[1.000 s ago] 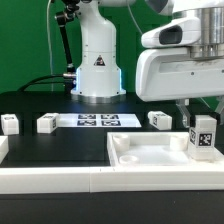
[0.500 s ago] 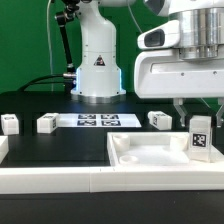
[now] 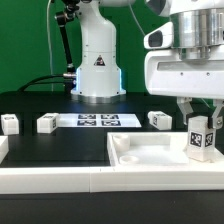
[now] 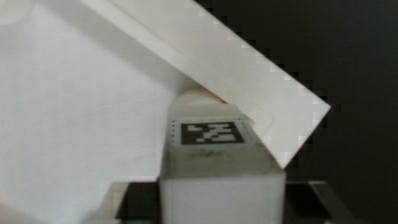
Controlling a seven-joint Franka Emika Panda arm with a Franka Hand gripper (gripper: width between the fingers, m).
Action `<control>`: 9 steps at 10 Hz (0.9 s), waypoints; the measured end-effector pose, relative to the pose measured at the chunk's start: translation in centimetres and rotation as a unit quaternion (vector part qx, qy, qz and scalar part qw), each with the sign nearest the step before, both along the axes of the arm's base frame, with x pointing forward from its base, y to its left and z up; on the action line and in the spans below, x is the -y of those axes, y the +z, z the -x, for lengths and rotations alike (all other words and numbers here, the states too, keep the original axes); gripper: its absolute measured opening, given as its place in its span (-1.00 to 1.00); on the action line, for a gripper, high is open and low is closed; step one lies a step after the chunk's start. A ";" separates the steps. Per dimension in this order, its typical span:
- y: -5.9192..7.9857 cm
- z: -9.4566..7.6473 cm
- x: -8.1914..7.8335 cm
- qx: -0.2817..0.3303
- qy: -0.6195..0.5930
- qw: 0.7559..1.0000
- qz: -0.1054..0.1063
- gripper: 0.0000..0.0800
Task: Assemble square table
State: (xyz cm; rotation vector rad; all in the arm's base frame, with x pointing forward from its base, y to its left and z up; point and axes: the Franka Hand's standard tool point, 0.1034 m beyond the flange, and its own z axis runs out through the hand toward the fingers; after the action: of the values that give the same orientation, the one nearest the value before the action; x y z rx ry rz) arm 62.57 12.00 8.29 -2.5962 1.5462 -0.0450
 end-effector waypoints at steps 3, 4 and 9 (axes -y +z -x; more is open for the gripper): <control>0.0 0.0 0.0 -0.006 -0.065 0.998 -0.013 -0.27; 0.0 0.0 0.0 -0.006 -0.065 0.998 -0.013 -0.27; 0.1 0.0 -0.3 0.002 0.058 0.998 -0.002 0.53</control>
Offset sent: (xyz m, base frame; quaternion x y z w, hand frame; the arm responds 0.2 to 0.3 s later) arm 0.0000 0.0000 0.0000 0.0000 0.0000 0.1296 0.9916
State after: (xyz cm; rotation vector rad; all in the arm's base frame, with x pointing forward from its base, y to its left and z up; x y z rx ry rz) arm 62.54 12.32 8.36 -2.6758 1.3895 -0.0370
